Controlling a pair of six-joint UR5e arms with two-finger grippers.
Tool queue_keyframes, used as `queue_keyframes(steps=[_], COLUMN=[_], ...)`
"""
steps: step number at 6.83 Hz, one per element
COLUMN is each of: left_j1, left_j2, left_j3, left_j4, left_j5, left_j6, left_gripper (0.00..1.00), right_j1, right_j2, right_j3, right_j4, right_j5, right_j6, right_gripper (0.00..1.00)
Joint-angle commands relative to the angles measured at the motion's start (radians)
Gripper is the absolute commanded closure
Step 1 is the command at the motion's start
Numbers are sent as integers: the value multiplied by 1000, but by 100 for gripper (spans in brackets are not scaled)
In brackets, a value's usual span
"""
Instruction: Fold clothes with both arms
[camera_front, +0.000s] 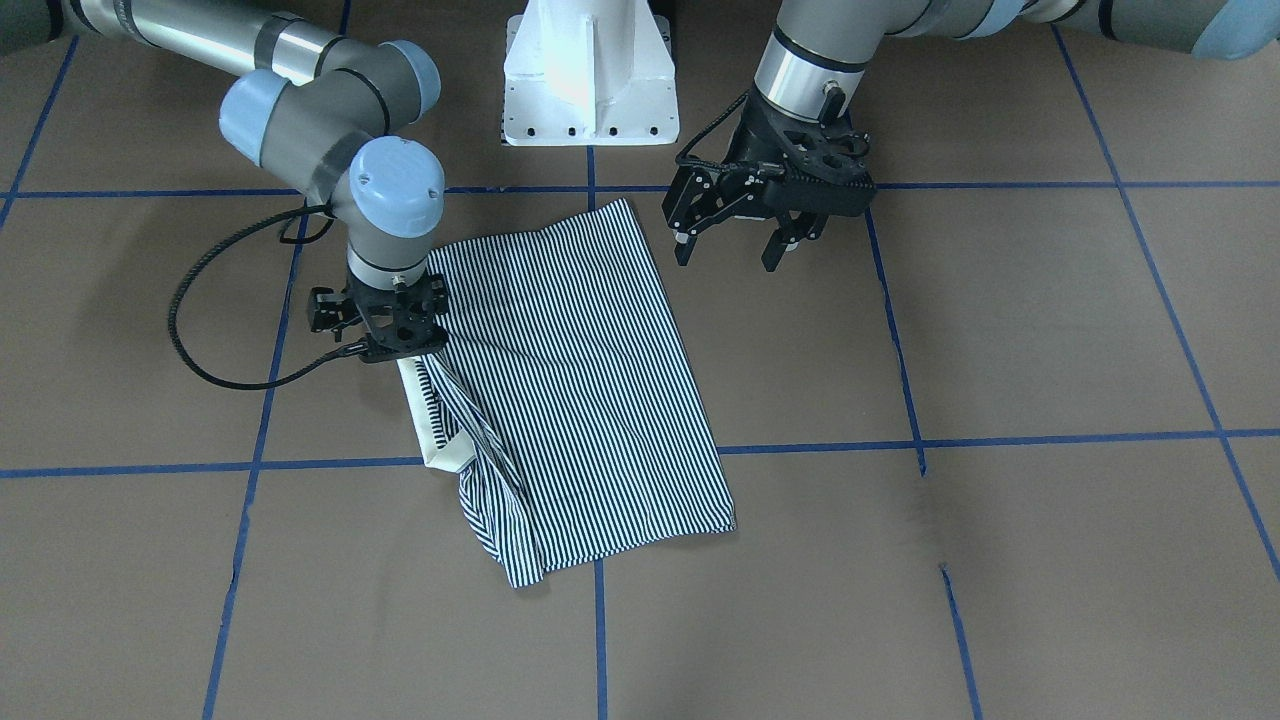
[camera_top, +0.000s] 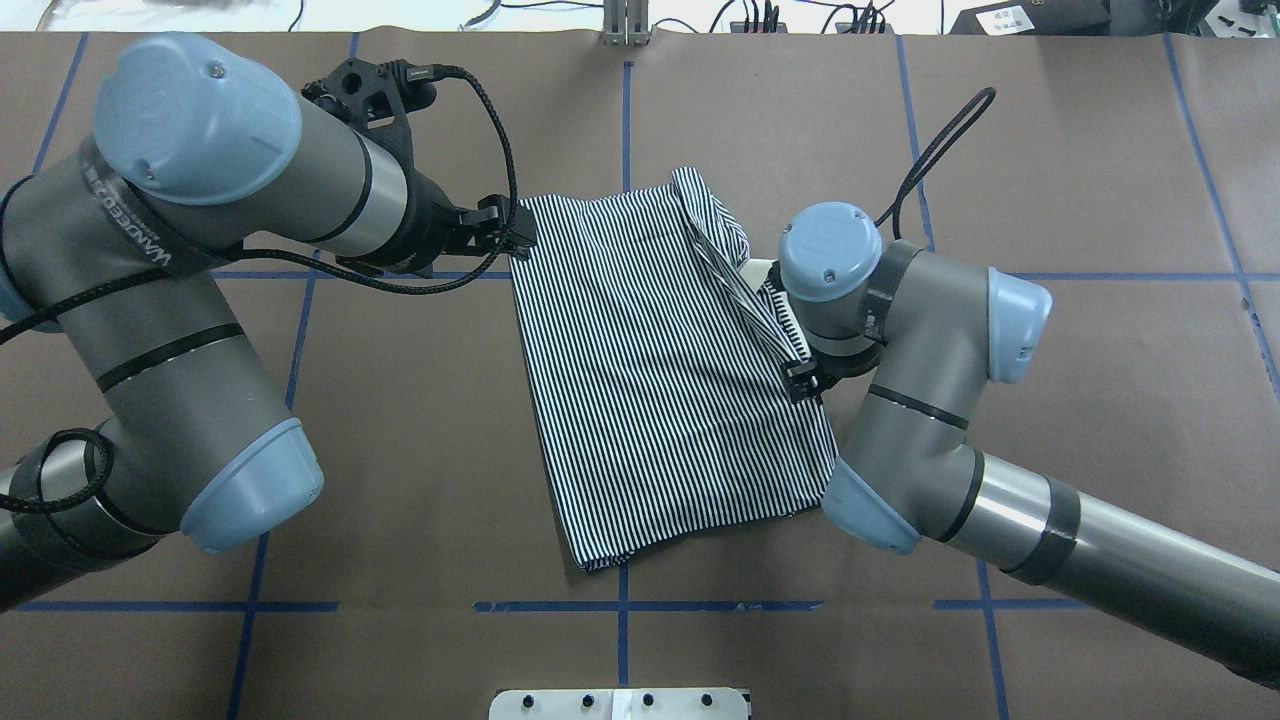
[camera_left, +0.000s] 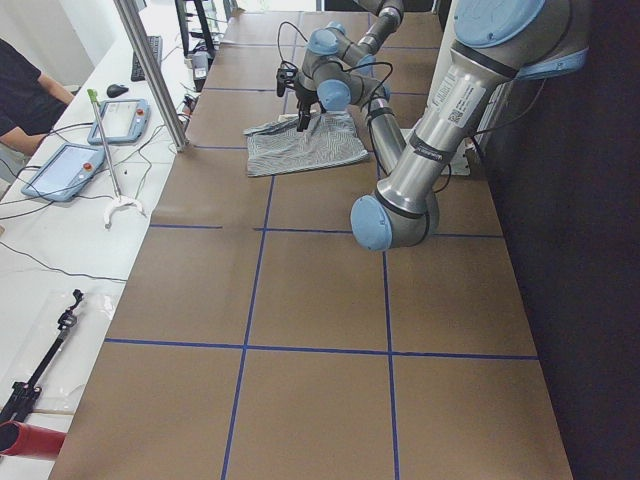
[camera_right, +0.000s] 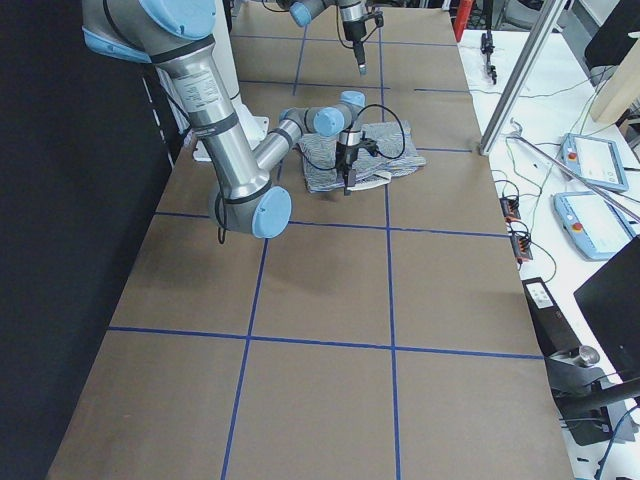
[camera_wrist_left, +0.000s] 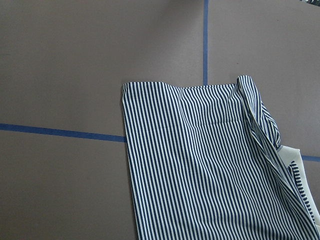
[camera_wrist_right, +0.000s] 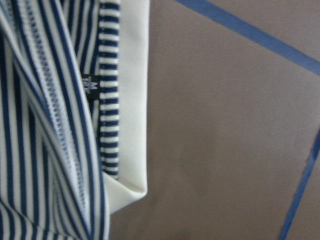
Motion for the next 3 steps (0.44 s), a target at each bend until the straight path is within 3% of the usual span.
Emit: queue_keyframes(steps=[1, 3], left_j1=[0, 0], left_j2=[0, 0], left_j3=[0, -3], left_j4=[1, 3], left_j5=[0, -2], left_j6=[0, 2], left_gripper=[0, 0], right_j1=[33, 51], right_j2=[-17, 82], right_j3=[29, -8], right_j4=[7, 8], right_j5=[2, -1], right_j6=[-31, -20], right_gripper=[0, 0])
